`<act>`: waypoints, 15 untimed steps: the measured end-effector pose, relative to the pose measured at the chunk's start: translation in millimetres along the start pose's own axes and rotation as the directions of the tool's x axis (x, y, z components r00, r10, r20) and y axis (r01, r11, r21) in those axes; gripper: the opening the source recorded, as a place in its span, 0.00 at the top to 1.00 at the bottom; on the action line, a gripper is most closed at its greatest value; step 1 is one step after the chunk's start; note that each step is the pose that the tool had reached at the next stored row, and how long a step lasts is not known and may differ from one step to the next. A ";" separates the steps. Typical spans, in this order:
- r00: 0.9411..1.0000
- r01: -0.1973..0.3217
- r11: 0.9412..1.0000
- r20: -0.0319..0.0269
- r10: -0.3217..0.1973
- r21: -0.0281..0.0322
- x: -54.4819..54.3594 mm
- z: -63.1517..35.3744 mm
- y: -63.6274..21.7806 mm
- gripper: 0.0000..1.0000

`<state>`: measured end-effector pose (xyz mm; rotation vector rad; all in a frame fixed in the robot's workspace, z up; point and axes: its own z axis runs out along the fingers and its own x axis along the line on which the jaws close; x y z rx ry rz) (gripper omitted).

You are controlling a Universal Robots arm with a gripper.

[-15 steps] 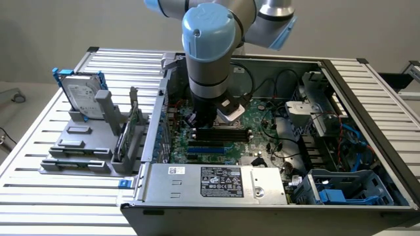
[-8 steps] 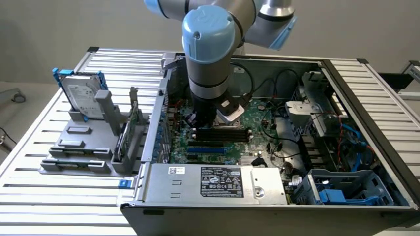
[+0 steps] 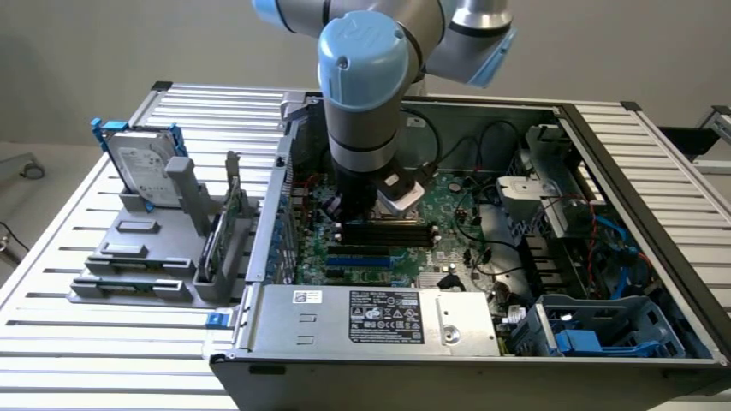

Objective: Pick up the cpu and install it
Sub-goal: 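Install the second cpu locking lever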

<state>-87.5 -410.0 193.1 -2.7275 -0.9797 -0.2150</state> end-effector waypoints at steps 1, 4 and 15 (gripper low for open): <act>1.000 0.000 1.000 0.000 0.000 0.001 0.2 0.1 -0.3 0.89; 1.000 -0.001 1.000 0.003 0.001 0.002 0.7 -0.7 -1.4 0.89; 0.999 0.007 1.000 0.037 -0.008 0.018 14.5 -13.1 -18.4 0.89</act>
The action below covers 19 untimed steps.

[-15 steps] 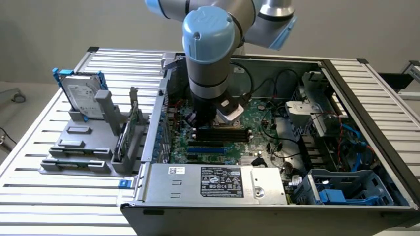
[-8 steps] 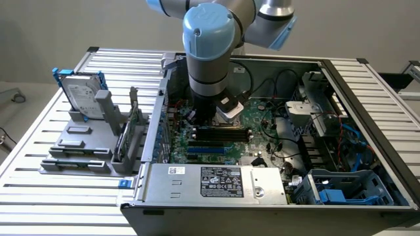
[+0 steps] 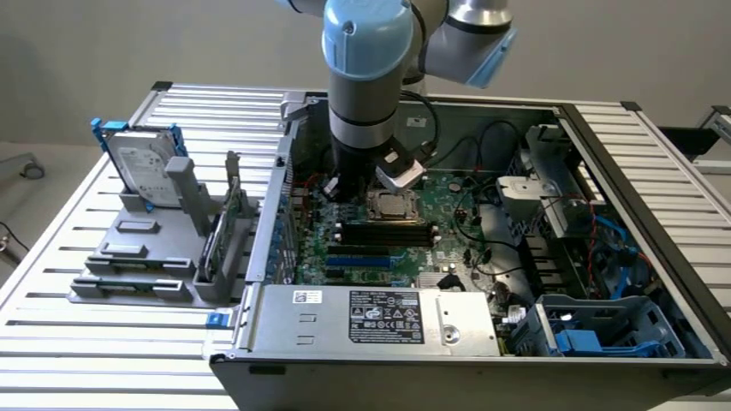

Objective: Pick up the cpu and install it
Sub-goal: 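Install the second cpu locking lever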

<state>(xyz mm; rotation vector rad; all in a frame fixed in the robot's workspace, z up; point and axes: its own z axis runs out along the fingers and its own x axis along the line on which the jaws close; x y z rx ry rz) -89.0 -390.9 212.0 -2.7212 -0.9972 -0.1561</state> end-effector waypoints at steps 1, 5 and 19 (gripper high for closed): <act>1.000 0.004 1.000 0.004 -0.004 -0.002 0.7 -1.1 -1.3 0.89; 0.999 0.024 1.000 0.023 -0.024 -0.011 3.4 -6.4 -6.7 0.89; 0.987 0.135 0.990 0.093 -0.131 -0.041 8.8 -21.7 -19.5 0.89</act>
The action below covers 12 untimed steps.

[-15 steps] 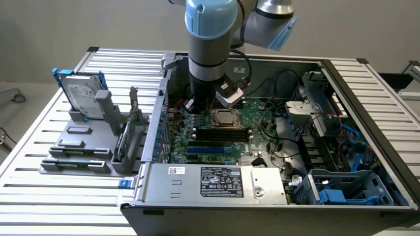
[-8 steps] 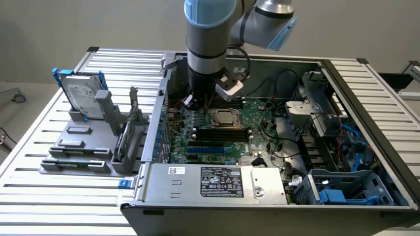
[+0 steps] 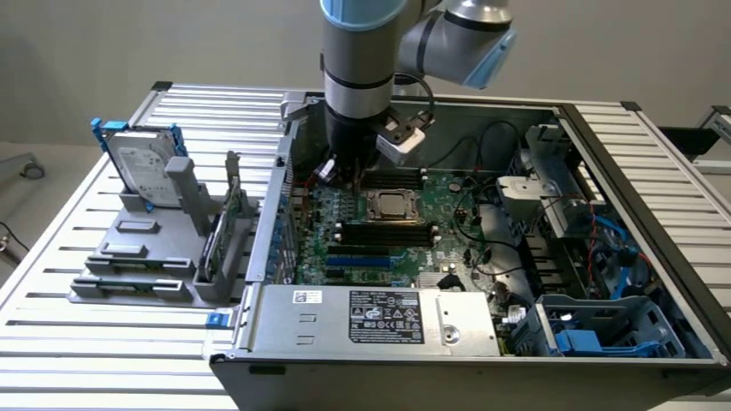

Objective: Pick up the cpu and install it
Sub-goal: 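Install the second cpu locking lever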

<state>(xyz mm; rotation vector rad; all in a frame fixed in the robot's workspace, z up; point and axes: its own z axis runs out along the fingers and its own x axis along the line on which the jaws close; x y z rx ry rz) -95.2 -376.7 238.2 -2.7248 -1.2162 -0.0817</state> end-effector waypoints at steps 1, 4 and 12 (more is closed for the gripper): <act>1.000 0.013 1.000 0.002 -0.013 0.001 0.4 -0.4 -0.4 0.89; 0.998 0.055 0.998 0.008 -0.055 0.006 1.1 -0.6 -1.0 0.89; 0.984 0.176 0.984 0.023 -0.176 0.020 1.8 -0.4 -1.7 0.89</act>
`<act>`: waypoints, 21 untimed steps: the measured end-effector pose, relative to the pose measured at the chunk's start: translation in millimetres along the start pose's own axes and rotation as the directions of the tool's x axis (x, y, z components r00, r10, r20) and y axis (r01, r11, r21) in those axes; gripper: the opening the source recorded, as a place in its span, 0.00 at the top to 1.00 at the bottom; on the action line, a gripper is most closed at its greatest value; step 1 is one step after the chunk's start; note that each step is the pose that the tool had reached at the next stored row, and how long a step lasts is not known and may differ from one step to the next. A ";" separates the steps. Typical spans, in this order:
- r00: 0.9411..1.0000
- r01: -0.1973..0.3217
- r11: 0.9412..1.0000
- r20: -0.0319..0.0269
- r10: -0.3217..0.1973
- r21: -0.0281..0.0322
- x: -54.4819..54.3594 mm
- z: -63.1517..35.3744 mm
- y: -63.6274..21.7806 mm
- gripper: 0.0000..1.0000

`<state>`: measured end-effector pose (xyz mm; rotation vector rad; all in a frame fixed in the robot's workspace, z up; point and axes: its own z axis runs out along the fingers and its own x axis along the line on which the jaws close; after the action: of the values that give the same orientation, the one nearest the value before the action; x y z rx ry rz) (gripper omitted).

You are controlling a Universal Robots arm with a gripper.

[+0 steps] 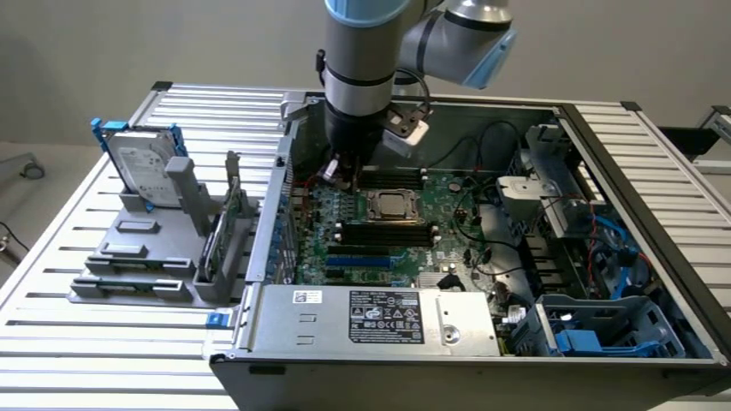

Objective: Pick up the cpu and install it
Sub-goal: 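Install the second cpu locking lever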

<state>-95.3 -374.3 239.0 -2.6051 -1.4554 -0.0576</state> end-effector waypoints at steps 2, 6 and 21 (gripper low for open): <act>1.000 0.031 1.000 0.004 -0.031 0.003 0.2 0.0 -0.1 0.89; 0.996 0.093 0.996 0.013 -0.093 0.010 0.7 0.1 -0.4 0.89; 0.973 0.219 0.976 0.080 -0.217 -0.011 10.2 6.5 -6.0 0.89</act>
<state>-95.3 -361.6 234.4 -2.4769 -1.7720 0.0047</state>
